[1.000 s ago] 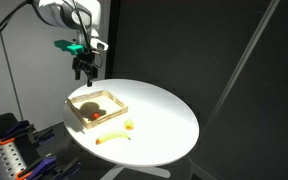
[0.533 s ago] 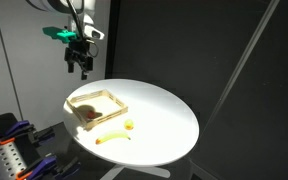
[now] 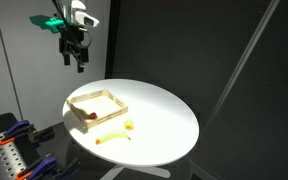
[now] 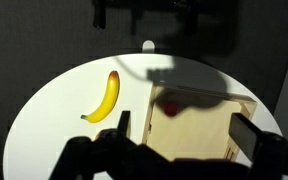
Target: Put the red fruit in the crate
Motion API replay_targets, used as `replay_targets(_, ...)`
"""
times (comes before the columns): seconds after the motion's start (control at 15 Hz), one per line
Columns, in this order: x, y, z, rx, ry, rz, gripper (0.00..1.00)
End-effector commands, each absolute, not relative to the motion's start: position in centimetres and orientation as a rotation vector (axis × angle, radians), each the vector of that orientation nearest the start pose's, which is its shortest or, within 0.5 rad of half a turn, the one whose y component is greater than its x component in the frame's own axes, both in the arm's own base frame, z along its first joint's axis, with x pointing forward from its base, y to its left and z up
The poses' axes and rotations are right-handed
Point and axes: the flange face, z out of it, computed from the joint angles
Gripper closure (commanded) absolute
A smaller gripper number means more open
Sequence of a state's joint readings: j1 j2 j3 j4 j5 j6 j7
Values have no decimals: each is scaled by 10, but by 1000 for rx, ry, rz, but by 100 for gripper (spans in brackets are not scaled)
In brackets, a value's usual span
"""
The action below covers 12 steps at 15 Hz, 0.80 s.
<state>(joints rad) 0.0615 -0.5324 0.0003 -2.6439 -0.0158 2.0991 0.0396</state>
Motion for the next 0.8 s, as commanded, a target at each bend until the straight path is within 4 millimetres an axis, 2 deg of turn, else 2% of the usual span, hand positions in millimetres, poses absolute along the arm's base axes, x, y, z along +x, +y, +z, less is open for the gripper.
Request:
replay_targets(0.0, 367, 22, 414, -3155, -45, 13, 0)
replay_targets(0.73, 365, 21, 413, -3152, -42, 12, 0)
